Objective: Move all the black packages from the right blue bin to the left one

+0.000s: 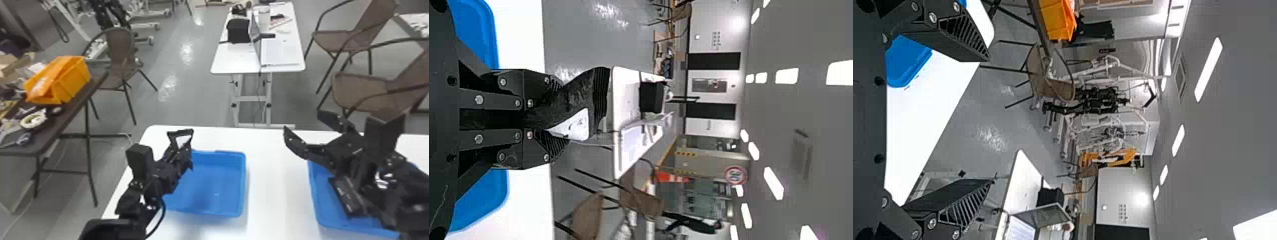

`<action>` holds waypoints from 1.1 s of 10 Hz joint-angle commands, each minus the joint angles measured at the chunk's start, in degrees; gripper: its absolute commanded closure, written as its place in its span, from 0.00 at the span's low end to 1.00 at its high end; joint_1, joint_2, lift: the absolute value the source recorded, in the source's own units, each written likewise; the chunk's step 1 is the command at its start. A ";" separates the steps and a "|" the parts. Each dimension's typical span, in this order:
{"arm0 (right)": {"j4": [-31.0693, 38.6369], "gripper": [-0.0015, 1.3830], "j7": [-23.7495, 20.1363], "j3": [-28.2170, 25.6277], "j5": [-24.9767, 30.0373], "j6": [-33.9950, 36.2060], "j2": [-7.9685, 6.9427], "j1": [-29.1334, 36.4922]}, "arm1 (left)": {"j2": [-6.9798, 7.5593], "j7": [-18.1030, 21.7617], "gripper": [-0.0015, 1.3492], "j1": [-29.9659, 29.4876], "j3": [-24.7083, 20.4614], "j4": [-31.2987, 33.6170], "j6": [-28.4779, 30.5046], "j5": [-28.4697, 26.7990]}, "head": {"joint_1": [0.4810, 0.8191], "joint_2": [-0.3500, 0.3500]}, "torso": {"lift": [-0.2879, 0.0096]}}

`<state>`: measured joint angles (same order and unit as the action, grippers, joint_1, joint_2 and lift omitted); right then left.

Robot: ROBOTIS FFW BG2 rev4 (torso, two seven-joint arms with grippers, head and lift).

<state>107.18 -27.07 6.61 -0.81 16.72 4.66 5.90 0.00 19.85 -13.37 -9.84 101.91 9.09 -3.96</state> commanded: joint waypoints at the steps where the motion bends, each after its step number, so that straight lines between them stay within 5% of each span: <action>1: 0.04 0.12 0.00 -0.81 0.20 0.77 0.00 1.04 | -0.15 -0.07 0.87 -0.60 0.35 -3.47 -2.68 -4.92 | 0.63 0.77 | 0.97; 2: 0.04 0.12 0.00 -0.81 0.46 0.95 0.18 1.13 | -0.15 -0.07 0.55 -0.69 -0.80 -4.35 -5.22 -6.15 | 0.63 0.76 | 0.97; 3: -0.05 0.12 0.00 -1.16 1.07 1.21 0.26 1.13 | -0.15 -0.07 0.13 -0.87 -1.85 -4.00 -7.69 -6.77 | 0.63 0.76 | 0.97; 4: 0.04 0.12 0.00 -2.21 2.39 1.83 0.18 1.57 | -0.15 -0.07 0.00 -1.22 -2.29 -3.74 -9.00 -5.45 | 0.63 0.77 | 0.97; 5: 0.13 0.12 0.08 -3.80 4.24 3.23 0.00 2.36 | -0.15 -0.16 0.08 -1.57 -2.11 -2.68 -10.59 -2.99 | 0.63 0.77 | 0.97; 9: -3.39 0.12 0.35 -10.04 5.38 3.94 -0.61 4.56 | -0.15 -0.95 0.06 -2.71 -2.03 5.32 -11.46 2.73 | 0.63 0.66 | 0.97; 11: -5.85 0.12 1.75 -12.58 7.93 4.20 -1.14 5.35 | -0.15 -4.99 0.06 -5.00 -2.03 8.66 -13.75 5.80 | 0.63 0.63 | 0.97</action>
<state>102.07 -25.38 -5.15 6.24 20.58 3.71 11.02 0.00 15.04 -17.67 -11.83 109.67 -4.18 0.74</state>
